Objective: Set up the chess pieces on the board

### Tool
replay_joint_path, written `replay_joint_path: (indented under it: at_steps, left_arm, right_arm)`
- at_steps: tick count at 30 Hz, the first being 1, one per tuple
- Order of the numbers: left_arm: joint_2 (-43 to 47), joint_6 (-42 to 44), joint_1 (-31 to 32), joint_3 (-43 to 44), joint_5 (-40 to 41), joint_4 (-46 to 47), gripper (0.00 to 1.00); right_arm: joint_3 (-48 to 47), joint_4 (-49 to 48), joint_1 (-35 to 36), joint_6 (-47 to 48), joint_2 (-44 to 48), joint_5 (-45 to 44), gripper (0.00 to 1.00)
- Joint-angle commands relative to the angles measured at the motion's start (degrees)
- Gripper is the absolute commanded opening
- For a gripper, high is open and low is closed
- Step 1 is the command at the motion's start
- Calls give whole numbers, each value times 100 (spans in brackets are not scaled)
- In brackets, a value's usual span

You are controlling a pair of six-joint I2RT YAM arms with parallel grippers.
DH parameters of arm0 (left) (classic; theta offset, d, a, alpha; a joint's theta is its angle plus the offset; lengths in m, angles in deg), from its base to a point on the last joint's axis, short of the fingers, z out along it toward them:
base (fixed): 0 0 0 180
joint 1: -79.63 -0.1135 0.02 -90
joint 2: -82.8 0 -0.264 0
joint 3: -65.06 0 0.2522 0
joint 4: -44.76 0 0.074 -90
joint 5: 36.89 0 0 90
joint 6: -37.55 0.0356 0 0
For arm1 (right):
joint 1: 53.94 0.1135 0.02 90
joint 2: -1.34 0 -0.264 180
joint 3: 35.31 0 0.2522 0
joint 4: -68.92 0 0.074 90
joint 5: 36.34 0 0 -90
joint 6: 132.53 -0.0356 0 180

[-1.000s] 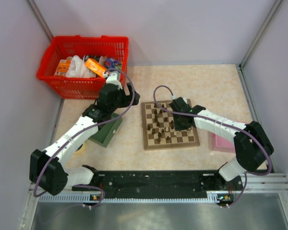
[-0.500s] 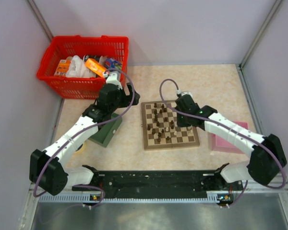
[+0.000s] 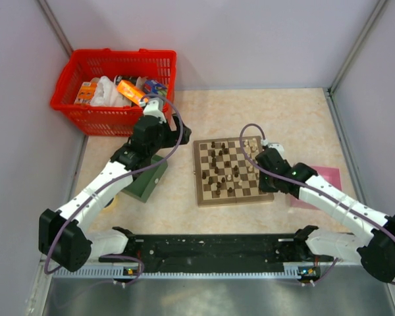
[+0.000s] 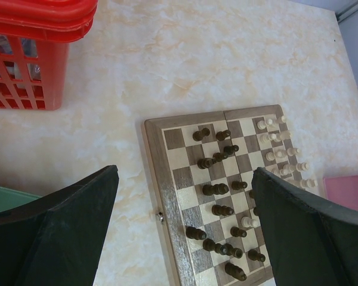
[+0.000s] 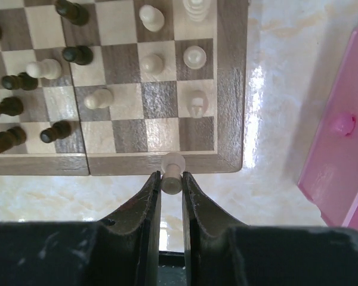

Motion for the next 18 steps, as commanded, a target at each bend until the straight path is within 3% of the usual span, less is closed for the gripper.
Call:
replay_joint_path:
  at_steps: [1, 18]
  left_arm:
    - [160, -76, -19, -41, -106, 361, 99]
    - [159, -102, -20, -67, -80, 361, 99]
  right_arm:
    - [117, 99, 68, -269, 61, -227, 10]
    - [574, -560, 15, -375, -247, -429, 10]
